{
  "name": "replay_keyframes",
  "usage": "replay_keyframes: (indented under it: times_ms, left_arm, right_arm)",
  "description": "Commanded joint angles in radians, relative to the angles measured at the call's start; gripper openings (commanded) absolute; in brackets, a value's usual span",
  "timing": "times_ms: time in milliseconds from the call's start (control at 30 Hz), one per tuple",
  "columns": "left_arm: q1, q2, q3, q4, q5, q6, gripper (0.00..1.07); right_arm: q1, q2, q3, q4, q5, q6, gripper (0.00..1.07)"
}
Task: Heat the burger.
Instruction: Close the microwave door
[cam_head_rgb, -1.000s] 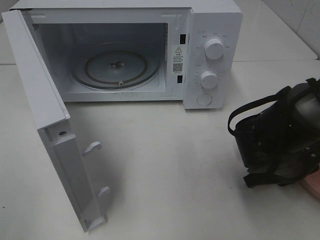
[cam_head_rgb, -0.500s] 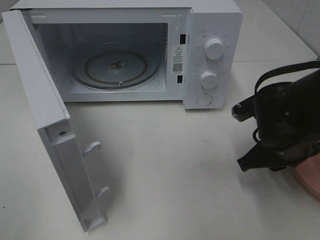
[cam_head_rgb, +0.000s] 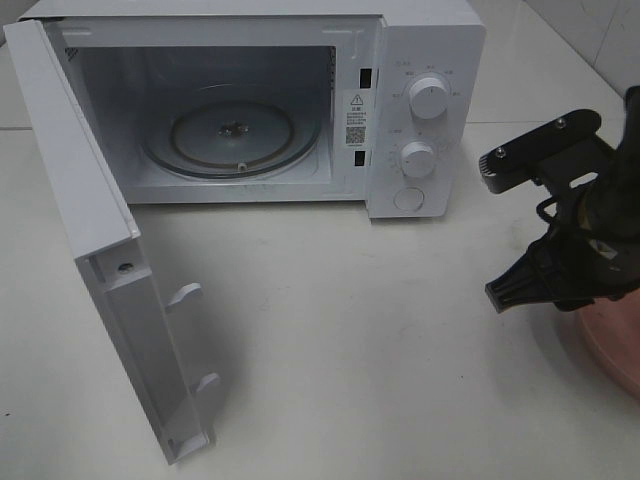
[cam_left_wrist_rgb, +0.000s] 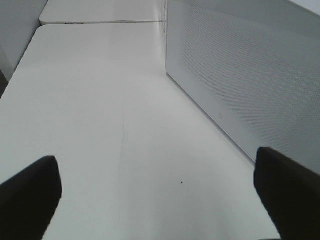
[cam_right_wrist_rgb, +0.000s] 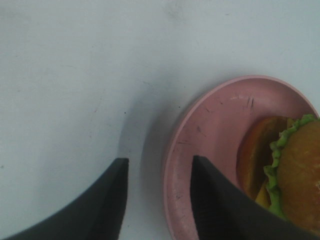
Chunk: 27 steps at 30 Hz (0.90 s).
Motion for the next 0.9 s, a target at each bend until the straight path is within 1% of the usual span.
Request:
replay_keyframes:
  times_ms: [33, 67, 100, 133, 200, 233, 267, 300, 367, 400, 433, 467, 500, 533, 567, 600, 667, 700, 733, 800, 833, 900]
  left_arm:
    - [0.005, -0.012, 0.002, -0.001, -0.010, -0.001, 1.01]
    - [0.005, -0.012, 0.002, -0.001, -0.010, -0.001, 1.01]
    - [0.005, -0.012, 0.002, -0.001, -0.010, -0.001, 1.01]
    - [0.005, -0.012, 0.002, -0.001, -0.010, -0.001, 1.01]
    - [0.005, -0.012, 0.002, -0.001, -0.010, -0.001, 1.01]
    - [0.005, -0.012, 0.002, -0.001, -0.010, -0.001, 1.01]
    - [0.005, -0.012, 0.002, -0.001, -0.010, -0.001, 1.01]
    - [0.005, -0.012, 0.002, -0.001, -0.010, -0.001, 1.01]
    - [0.005, -0.012, 0.002, -0.001, -0.010, -0.001, 1.01]
    - [0.005, -0.012, 0.002, -0.001, -0.010, -0.001, 1.01]
    - [0.005, -0.012, 0.002, -0.001, -0.010, -0.001, 1.01]
    - [0.005, -0.012, 0.002, -0.001, -0.010, -0.001, 1.01]
    - [0.005, -0.012, 0.002, -0.001, -0.010, -0.001, 1.01]
    - [0.005, -0.012, 0.002, -0.001, -0.010, -0.001, 1.01]
    - [0.005, -0.012, 0.002, -0.001, -0.010, -0.001, 1.01]
    - [0.005, -0.012, 0.002, -0.001, -0.010, -0.001, 1.01]
    - [0.005, -0.012, 0.002, -0.001, -0.010, -0.001, 1.01]
    - [0.005, -0.012, 0.002, -0.001, -0.010, -0.001, 1.01]
    - [0.005, -0.012, 0.002, -0.001, -0.010, -0.001, 1.01]
    - [0.005, -0.012, 0.002, -0.001, -0.010, -0.001, 1.01]
    - [0.005, -0.012, 0.002, -0.001, -0.010, -0.001, 1.01]
    - [0.005, -0.012, 0.002, -0.001, -0.010, -0.001, 1.01]
  right_arm:
    - [0.001, -0.100, -0.001, 0.094, 0.000, -0.187, 0.53]
    - [0.001, -0.100, -0.001, 0.094, 0.000, -0.187, 0.53]
    - [0.001, -0.136, -0.001, 0.118, 0.000, -0.231, 0.58]
    - [0.001, -0.136, -0.001, 0.118, 0.000, -0.231, 0.58]
    - [0.001, -0.184, -0.001, 0.131, 0.004, -0.278, 0.82]
    - [0.001, -0.184, -0.001, 0.131, 0.004, -0.278, 0.82]
    - [0.001, -0.208, -0.001, 0.131, 0.014, -0.289, 0.90]
    - [0.001, -0.208, -0.001, 0.131, 0.014, -0.289, 0.90]
    - [0.001, -0.245, -0.001, 0.141, 0.042, -0.307, 0.94]
    - [0.001, -0.245, -0.001, 0.141, 0.042, -0.307, 0.94]
    - [0.001, -0.260, -0.001, 0.156, 0.054, -0.320, 0.93]
    - [0.001, -0.294, -0.001, 0.201, 0.076, -0.357, 0.93]
    - [0.001, -0.294, -0.001, 0.201, 0.076, -0.357, 0.93]
    - [0.001, -0.331, -0.001, 0.253, 0.093, -0.405, 0.92]
    - [0.001, -0.354, -0.001, 0.281, 0.102, -0.433, 0.91]
    - [0.001, -0.354, -0.001, 0.281, 0.102, -0.433, 0.91]
    - [0.001, -0.418, -0.001, 0.362, 0.128, -0.524, 0.89]
    - [0.001, -0.418, -0.001, 0.362, 0.128, -0.524, 0.89]
    - [0.001, -0.466, -0.001, 0.415, 0.150, -0.578, 0.87]
    - [0.001, -0.489, -0.001, 0.435, 0.161, -0.591, 0.87]
    - [0.001, -0.532, -0.001, 0.479, 0.179, -0.622, 0.86]
    - [0.001, -0.550, -0.001, 0.494, 0.187, -0.639, 0.85]
